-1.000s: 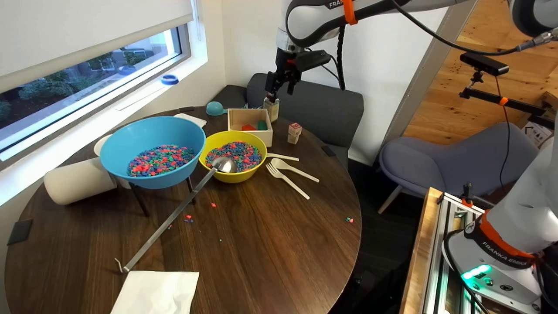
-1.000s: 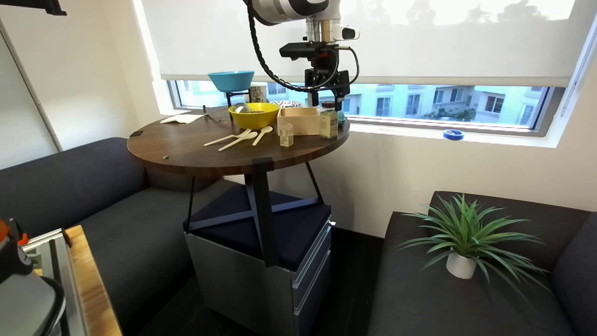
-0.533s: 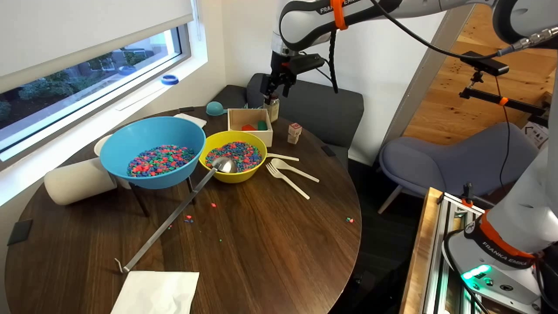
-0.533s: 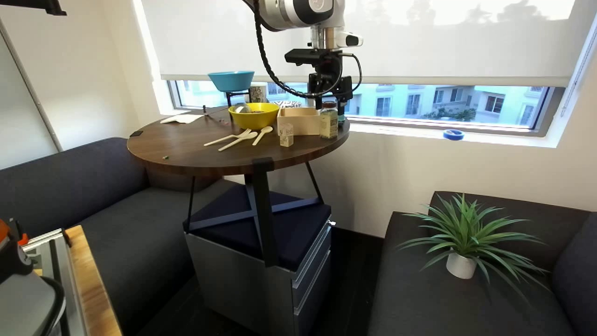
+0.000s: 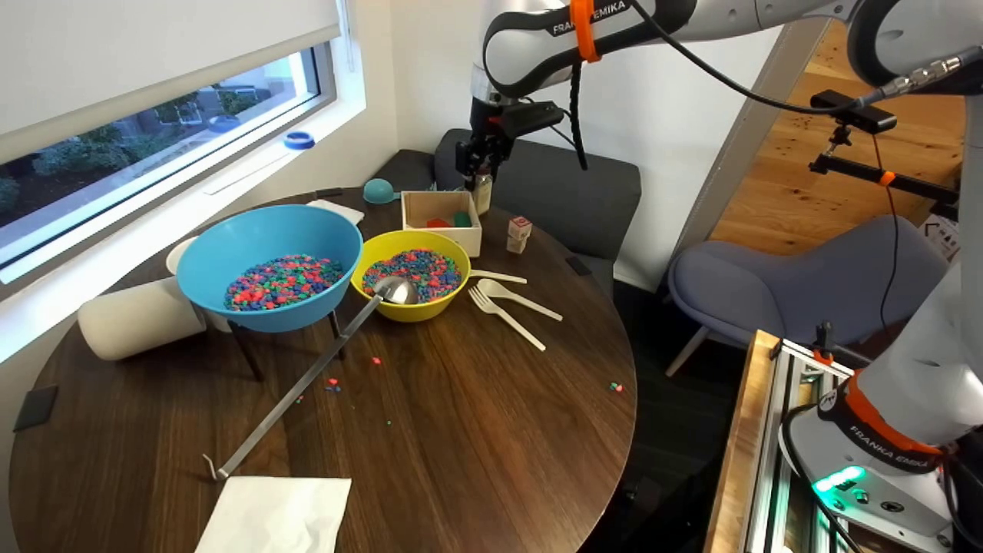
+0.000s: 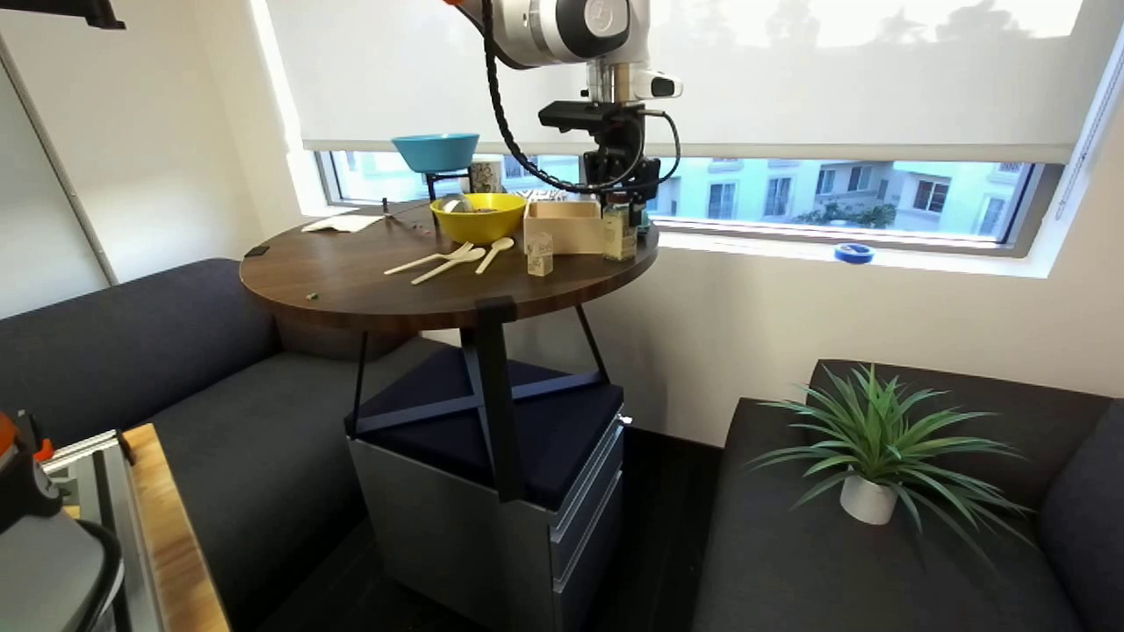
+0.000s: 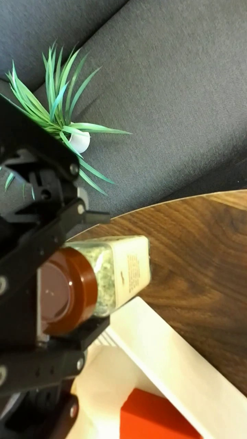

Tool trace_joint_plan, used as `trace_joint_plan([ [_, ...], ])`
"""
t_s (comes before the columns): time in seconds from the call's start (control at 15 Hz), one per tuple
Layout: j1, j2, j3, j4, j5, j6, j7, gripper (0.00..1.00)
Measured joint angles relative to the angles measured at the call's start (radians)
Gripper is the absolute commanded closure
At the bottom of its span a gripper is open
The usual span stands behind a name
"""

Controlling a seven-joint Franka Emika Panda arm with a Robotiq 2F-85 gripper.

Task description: Put the sugar bowl on the paper towel

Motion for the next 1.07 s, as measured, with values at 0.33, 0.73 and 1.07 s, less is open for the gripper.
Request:
trace_joint_plan([
  [0.33,0.006,0.001,-0.001,0.007,-0.003,-0.001,0.004,0.77],
  [0.73,0.024,-0.009,-0.001,0.009,-0.013,-0.025,0.006,0.77],
  [1.07,0.048,-0.07,-0.011,0.002,-0.072,-0.078,0.032,0.77],
])
